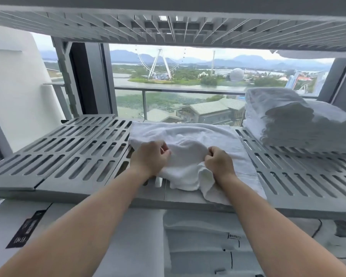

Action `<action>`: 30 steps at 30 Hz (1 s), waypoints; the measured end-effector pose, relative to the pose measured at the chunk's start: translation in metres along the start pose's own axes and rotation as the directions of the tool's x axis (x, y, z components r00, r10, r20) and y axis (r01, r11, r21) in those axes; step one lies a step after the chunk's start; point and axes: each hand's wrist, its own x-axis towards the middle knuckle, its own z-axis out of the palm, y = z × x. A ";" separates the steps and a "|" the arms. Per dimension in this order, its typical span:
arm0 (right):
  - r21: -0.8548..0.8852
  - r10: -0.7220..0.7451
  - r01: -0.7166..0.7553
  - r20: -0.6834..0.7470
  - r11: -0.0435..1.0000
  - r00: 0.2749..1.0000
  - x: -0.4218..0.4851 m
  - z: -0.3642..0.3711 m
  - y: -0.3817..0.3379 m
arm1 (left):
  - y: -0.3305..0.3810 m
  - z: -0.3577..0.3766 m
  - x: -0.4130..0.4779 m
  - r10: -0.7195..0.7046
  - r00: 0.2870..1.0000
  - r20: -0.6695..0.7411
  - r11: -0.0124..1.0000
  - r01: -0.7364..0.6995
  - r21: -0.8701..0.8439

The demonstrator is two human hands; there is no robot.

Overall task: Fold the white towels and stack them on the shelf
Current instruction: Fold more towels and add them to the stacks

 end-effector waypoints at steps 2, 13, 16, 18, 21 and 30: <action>-0.004 -0.009 0.009 0.004 1.000 1.000 0.001 0.001 0.001 | 0.008 0.001 -0.019 0.067 0.985 0.160 0.997 -0.061 -0.039; -0.033 -0.087 0.089 0.060 0.995 0.994 -0.007 -0.006 0.006 | 0.041 0.019 -0.072 0.164 0.971 0.172 0.958 -0.199 0.207; -0.048 -0.098 0.102 0.072 0.994 0.993 -0.024 -0.009 0.007 | 0.043 0.019 -0.083 0.239 0.968 0.076 0.909 -0.251 0.332; -0.149 -0.165 0.164 0.010 0.975 0.986 -0.041 -0.010 0.007 | 0.045 0.014 -0.086 0.243 0.969 0.039 0.897 -0.240 0.372; -0.123 -0.250 0.243 -0.046 0.962 0.967 -0.065 -0.017 0.007 | 0.047 -0.008 -0.085 0.234 0.971 -0.047 0.889 -0.194 0.414; -0.404 -0.095 0.179 0.220 0.897 0.971 -0.094 -0.027 0.002 | 0.020 -0.061 -0.114 0.335 0.925 -0.178 0.848 -0.214 0.485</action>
